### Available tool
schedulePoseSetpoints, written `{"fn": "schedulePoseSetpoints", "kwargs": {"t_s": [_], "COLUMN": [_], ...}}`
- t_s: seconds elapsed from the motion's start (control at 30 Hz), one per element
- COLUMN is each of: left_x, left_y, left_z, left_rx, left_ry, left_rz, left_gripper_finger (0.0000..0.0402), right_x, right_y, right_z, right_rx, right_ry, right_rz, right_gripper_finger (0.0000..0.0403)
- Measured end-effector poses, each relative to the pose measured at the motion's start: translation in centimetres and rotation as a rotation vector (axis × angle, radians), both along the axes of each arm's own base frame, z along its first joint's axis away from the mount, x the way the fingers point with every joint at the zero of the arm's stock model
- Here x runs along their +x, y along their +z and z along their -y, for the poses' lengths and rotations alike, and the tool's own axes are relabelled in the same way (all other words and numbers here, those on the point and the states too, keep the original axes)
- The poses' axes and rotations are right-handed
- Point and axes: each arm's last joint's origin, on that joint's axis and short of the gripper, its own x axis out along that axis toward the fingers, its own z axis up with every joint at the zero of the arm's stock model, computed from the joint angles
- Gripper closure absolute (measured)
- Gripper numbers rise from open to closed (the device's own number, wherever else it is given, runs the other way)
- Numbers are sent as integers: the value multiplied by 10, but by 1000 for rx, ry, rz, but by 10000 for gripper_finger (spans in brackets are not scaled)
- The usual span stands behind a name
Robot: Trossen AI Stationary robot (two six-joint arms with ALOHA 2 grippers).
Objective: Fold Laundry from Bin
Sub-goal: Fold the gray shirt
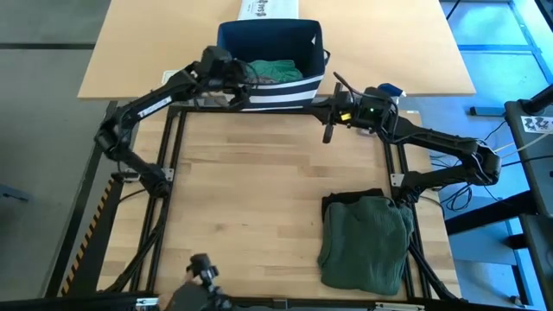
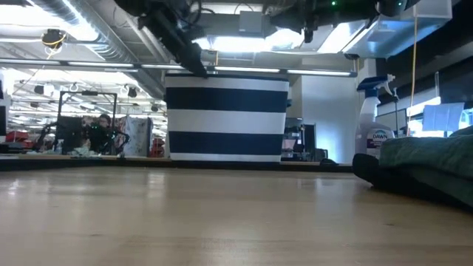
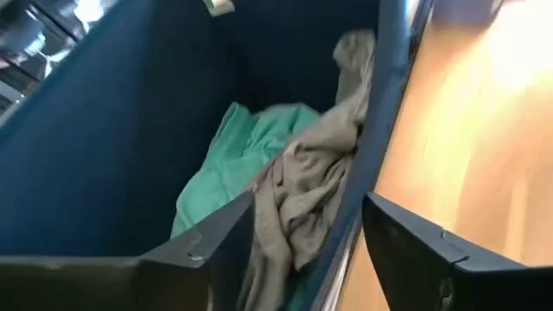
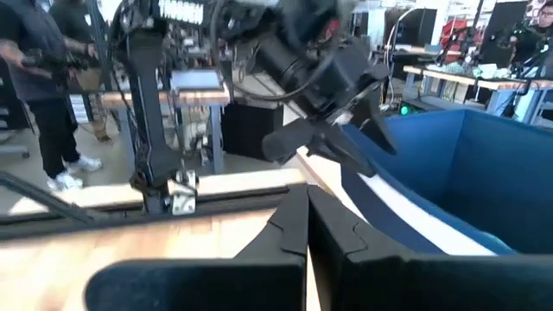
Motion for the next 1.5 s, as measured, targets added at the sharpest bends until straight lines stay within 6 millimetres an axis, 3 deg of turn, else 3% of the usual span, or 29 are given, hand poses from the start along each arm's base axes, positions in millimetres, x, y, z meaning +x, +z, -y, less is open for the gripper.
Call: {"fn": "schedulePoseSetpoints", "kwargs": {"t_s": [0.17, 0.3, 0.43, 0.6, 0.67, 0.87, 1.03, 1.3, 1.5], "left_x": [15, 19, 25, 34, 37, 48, 52, 22, 17], "left_y": [-8, -14, -15, -17, -19, -21, -13, 33, 27], "left_z": [-17, -20, -10, 6, 13, 37, 62, 99, 124], "left_rx": [17, 11, 12, -8, -22, -35, -17, -5, -133], "left_ry": [-4, -12, -46, -117, -139, -146, -167, -230, -295], "left_rz": [-136, -202, -240, -284, -298, -365, -389, -241, -292], "left_gripper_finger": [174, 188, 250, 372, 390, 397, 399, 400, 401], "right_x": [0, 0, 0, 0, 0, 0, -2, -3, -3], "right_y": [-4, -5, -5, -5, -5, -4, 3, 20, 21], "right_z": [0, 0, 0, 0, 0, 1, 3, 2, 1], "right_rx": [-21, -28, -46, -54, -54, -66, -85, -93, -91], "right_ry": [1, 1, 2, 2, 2, -36, -110, -95, -61], "right_rz": [-48, -55, -59, -60, -60, -79, -171, -152, -148], "right_gripper_finger": [402, 402, 402, 402, 402, 395, 350, 290, 279]}}
